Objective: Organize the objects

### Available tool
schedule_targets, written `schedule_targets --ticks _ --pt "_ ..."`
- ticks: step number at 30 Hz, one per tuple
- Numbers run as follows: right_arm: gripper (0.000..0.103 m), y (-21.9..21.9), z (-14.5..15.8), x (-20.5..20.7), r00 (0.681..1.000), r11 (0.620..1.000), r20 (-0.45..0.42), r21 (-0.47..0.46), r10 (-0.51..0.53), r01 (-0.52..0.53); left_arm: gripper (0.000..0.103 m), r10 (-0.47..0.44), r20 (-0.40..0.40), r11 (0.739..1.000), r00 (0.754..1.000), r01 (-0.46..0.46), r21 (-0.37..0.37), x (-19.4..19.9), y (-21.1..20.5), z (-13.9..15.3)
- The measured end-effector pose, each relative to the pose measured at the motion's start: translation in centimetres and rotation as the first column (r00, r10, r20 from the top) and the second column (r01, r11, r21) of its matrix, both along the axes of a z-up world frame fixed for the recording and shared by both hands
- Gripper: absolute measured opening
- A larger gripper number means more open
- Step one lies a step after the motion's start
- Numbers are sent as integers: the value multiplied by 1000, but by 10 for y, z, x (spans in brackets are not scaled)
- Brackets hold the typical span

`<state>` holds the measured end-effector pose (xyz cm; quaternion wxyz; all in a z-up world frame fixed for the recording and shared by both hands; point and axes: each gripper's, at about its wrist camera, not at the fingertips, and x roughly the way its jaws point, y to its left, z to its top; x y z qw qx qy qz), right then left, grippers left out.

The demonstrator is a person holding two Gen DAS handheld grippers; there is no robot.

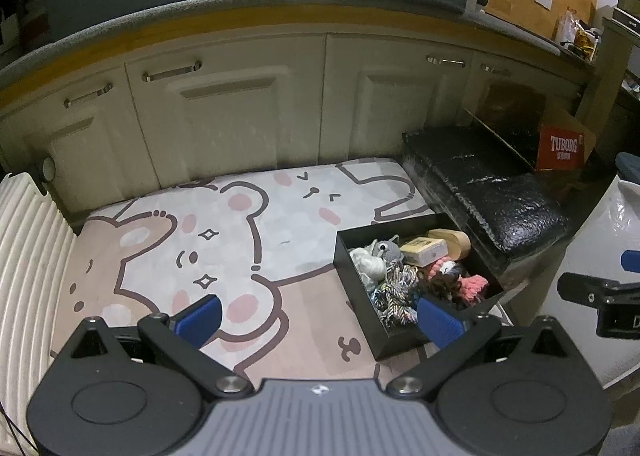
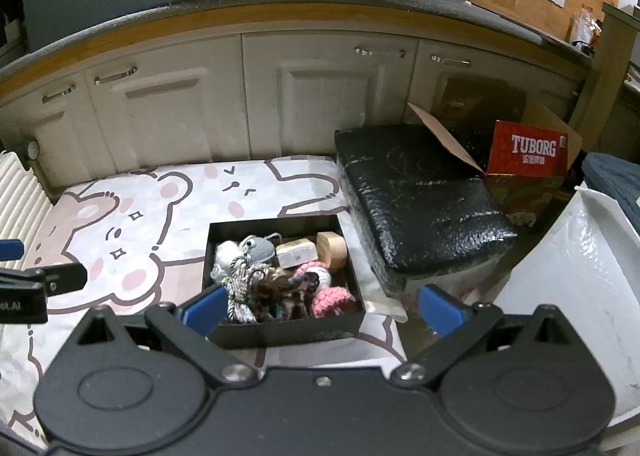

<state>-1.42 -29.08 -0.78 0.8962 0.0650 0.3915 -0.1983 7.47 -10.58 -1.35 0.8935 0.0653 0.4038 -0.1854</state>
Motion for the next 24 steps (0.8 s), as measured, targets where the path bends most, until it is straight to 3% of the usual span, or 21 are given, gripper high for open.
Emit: schedule_targets --ticks 7,24 --pt "103 8 -1 -6 1000 999 -4 -42 -25 25 102 5 -17 1000 1000 -5 9 -1 2 -1" --pt "103 10 -2 -4 1000 1000 -9 -26 -6 5 102 3 -12 1000 1000 -3 25 -3 2 -1"
